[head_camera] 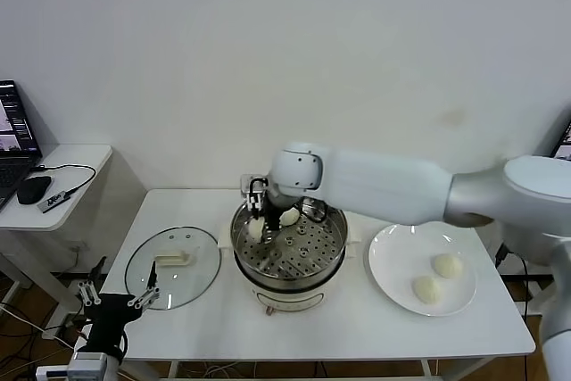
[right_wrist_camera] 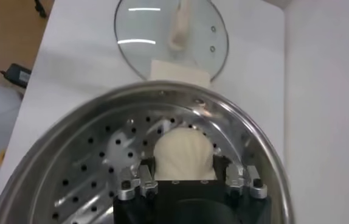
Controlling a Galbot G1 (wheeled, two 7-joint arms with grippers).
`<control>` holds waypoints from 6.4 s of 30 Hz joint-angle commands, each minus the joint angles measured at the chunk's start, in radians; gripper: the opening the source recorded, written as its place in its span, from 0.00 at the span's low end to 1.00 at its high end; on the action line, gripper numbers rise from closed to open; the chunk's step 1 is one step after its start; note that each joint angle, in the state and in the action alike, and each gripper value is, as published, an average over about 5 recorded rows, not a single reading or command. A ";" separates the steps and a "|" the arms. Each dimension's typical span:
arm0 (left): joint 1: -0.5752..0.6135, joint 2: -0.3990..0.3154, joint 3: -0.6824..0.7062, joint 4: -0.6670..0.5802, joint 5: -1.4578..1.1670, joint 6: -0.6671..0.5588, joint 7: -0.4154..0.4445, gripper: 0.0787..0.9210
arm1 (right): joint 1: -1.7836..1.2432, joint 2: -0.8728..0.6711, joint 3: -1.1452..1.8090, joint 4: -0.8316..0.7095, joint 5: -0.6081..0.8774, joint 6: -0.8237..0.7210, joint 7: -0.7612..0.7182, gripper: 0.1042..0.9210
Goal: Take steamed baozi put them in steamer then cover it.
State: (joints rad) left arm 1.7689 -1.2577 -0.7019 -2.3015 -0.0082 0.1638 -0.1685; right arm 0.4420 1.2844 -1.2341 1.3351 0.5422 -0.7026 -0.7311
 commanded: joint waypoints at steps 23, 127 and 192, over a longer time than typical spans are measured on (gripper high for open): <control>-0.008 0.017 0.013 0.001 0.000 0.003 0.002 0.88 | 0.275 -0.497 -0.035 0.271 -0.206 0.191 -0.411 0.88; 0.002 -0.011 0.010 0.009 0.034 0.007 -0.001 0.88 | 0.140 -0.280 0.041 0.205 -0.324 0.479 -0.311 0.60; -0.018 0.005 0.005 0.036 0.037 0.002 0.000 0.88 | 0.092 -0.568 0.167 0.161 -0.496 0.546 -0.384 0.88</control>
State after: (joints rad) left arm 1.7546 -1.2657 -0.6992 -2.2661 0.0289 0.1643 -0.1702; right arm 0.5432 0.9521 -1.1685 1.4934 -0.0271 0.0643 -1.0816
